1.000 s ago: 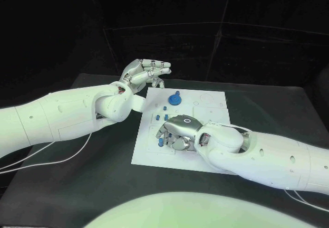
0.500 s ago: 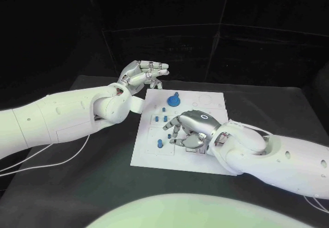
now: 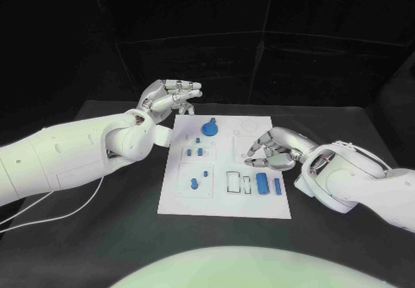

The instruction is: Assemble the parts on the task board

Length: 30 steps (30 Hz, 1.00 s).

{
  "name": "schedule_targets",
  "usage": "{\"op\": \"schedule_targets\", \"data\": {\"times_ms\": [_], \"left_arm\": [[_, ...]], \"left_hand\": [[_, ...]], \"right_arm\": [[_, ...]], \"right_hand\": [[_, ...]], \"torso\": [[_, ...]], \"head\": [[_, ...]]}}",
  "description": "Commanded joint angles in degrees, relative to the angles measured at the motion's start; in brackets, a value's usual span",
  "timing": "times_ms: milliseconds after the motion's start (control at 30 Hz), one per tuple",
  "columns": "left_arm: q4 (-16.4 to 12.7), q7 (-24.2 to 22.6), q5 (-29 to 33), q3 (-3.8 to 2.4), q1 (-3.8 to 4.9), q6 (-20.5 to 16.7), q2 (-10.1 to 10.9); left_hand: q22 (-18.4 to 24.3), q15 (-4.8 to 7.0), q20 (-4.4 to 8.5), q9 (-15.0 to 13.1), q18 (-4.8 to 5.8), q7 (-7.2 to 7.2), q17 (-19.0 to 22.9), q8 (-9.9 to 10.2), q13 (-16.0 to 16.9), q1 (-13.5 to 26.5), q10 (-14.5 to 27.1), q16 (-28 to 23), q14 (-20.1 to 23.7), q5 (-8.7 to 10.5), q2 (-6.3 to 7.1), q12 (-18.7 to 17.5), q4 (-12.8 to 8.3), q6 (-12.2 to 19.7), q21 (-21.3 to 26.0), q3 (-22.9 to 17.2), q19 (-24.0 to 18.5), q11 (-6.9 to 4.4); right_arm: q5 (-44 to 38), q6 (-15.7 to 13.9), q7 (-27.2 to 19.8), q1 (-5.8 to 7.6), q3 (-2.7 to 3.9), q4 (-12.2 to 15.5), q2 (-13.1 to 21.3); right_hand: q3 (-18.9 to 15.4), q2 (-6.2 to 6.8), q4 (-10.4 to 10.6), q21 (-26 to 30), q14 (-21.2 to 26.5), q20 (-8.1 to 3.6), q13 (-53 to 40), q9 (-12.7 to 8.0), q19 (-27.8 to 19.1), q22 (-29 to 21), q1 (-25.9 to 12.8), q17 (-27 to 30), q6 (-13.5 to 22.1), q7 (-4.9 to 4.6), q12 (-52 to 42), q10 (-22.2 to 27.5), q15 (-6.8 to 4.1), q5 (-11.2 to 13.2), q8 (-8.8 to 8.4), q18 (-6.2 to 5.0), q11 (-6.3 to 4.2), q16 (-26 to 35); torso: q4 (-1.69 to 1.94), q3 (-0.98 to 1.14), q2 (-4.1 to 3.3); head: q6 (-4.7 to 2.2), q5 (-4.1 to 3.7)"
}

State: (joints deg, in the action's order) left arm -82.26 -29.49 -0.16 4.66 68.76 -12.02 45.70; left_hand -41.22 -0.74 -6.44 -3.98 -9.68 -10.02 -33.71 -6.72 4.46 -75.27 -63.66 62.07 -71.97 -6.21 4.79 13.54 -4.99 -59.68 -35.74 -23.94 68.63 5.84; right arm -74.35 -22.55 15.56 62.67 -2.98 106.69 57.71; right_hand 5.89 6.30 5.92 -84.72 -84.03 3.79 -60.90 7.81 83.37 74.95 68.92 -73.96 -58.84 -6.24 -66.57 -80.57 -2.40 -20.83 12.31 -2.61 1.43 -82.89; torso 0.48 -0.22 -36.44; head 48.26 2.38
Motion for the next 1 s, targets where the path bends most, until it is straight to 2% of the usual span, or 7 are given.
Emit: {"op": "schedule_targets", "data": {"times_ms": [33, 133, 233, 400, 567, 800, 1000], "left_arm": [[-0.29, -0.16, 0.13, -0.02, 0.11, 0.57, 0.17], [-0.37, -0.17, 0.13, -0.01, 0.11, 0.50, 0.33], [-0.47, -0.20, 0.13, 0.00, 0.11, 0.51, 0.40], [-0.51, -0.22, 0.13, 0.02, 0.10, 0.56, 0.38], [-0.50, -0.24, 0.13, 0.05, 0.10, 0.60, 0.39], [-0.53, -0.26, 0.13, 0.07, 0.10, 0.64, 0.44], [-0.55, -0.26, 0.13, 0.08, 0.10, 0.66, 0.50]], "left_hand": [[0.07, -0.12, -0.06, 0.08, -0.79, -0.11, 0.05, -0.28, -0.06, -0.39, 0.19, -0.40, 0.48, 0.16, -0.18, 0.20, 0.12, 0.29, 0.31, 0.33, 0.03, -0.01], [0.07, -0.12, -0.06, 0.08, -0.79, -0.11, 0.05, -0.28, -0.06, -0.39, 0.19, -0.40, 0.48, 0.16, -0.18, 0.20, 0.12, 0.29, 0.31, 0.33, 0.03, -0.01], [0.07, -0.12, -0.06, 0.08, -0.79, -0.11, 0.05, -0.28, -0.06, -0.39, 0.19, -0.40, 0.48, 0.16, -0.18, 0.20, 0.12, 0.29, 0.31, 0.33, 0.03, -0.01], [0.09, -0.13, -0.07, 0.07, -0.78, -0.10, 0.02, -0.32, -0.05, -0.35, 0.19, -0.37, 0.47, 0.17, -0.21, 0.26, 0.14, 0.26, 0.33, 0.38, 0.04, -0.01], [0.09, -0.13, -0.07, 0.07, -0.78, -0.10, 0.02, -0.32, -0.05, -0.35, 0.19, -0.37, 0.47, 0.17, -0.21, 0.26, 0.14, 0.26, 0.33, 0.38, 0.04, -0.01], [0.09, -0.13, -0.07, 0.07, -0.78, -0.10, 0.02, -0.32, -0.05, -0.35, 0.19, -0.37, 0.47, 0.17, -0.21, 0.26, 0.14, 0.26, 0.33, 0.38, 0.04, -0.01], [0.09, -0.13, -0.07, 0.07, -0.78, -0.10, 0.02, -0.32, -0.05, -0.35, 0.19, -0.37, 0.47, 0.17, -0.21, 0.26, 0.14, 0.26, 0.33, 0.38, 0.04, -0.01]], "right_arm": [[0.58, 1.31, 9.31, 0.04, -0.04, 1.30, 1.67], [-1.50, 0.90, 12.38, -0.28, -0.15, 1.83, 2.84], [-3.01, 0.72, 14.33, -0.58, -0.37, 1.96, 3.44], [-4.77, 0.69, 15.88, -0.82, -1.84, 1.98, 3.94], [-6.41, 1.07, 16.57, -1.16, -2.56, 1.64, 3.67], [-7.33, 2.79, 16.91, -1.80, -2.88, 0.84, 2.37], [-7.92, 4.19, 17.17, -2.30, -2.95, 0.08, 1.41]], "right_hand": [[-2.96, -0.52, 1.59, -0.31, -3.44, 0.08, -4.68, 0.85, 0.52, 6.75, -0.18, -1.06, 1.34, 0.10, -3.70, 0.25, -0.13, 2.93, 1.08, 0.45, 0.11, -0.61], [-5.16, -0.55, 3.29, -0.35, -3.42, 0.26, -5.69, 1.33, 0.49, 6.83, -0.62, -1.40, 2.46, -0.18, -4.19, 0.79, 0.06, 3.70, 1.61, 0.46, 0.24, -0.79], [-6.42, -0.56, 4.21, -0.37, -3.40, 0.35, -6.34, 1.68, 0.48, 6.88, -0.43, -1.50, 2.94, -0.24, -4.47, 0.94, 0.14, 3.96, 2.09, 0.46, 0.32, -0.84], [-8.65, -0.63, 6.14, -0.40, -3.37, 0.45, -7.37, 2.34, 0.46, 6.94, -0.18, -1.59, 3.54, -0.27, -4.86, 0.99, 0.23, 4.16, 3.06, 0.46, 0.36, -0.88], [-10.41, -0.80, 8.13, -0.42, -3.38, 0.48, -8.10, 2.89, 0.46, 7.01, -0.13, -1.75, 3.89, -0.22, -5.06, 0.94, 0.23, 4.10, 3.92, 0.46, 0.36, -0.94], [-12.41, -1.02, 10.49, -0.49, -3.52, 0.45, -9.51, 3.63, 0.52, 7.15, 0.07, -2.57, 4.03, -0.04, -5.80, 0.46, 0.16, 4.39, 5.13, 0.49, 0.24, -1.30], [-13.17, -1.25, 10.75, -0.47, -3.52, 0.40, -9.83, 4.00, 0.48, 7.13, -0.25, -2.63, 3.91, 0.08, -5.88, 0.39, 0.09, 5.06, 5.71, 0.48, 0.15, -1.31]], "torso": [[-0.07, -0.02, 0.01], [-0.31, -0.07, 0.10], [-0.16, -0.06, 0.02], [0.02, -0.01, 0.08], [-0.04, 0.04, 0.00], [-0.06, -0.01, -0.06], [0.00, -0.02, 0.00]], "head": [[-0.08, -0.82], [0.00, -0.92], [-0.08, -1.43], [-0.04, -1.75], [-0.14, -1.64], [-0.05, -1.75], [0.06, -1.70]]}}
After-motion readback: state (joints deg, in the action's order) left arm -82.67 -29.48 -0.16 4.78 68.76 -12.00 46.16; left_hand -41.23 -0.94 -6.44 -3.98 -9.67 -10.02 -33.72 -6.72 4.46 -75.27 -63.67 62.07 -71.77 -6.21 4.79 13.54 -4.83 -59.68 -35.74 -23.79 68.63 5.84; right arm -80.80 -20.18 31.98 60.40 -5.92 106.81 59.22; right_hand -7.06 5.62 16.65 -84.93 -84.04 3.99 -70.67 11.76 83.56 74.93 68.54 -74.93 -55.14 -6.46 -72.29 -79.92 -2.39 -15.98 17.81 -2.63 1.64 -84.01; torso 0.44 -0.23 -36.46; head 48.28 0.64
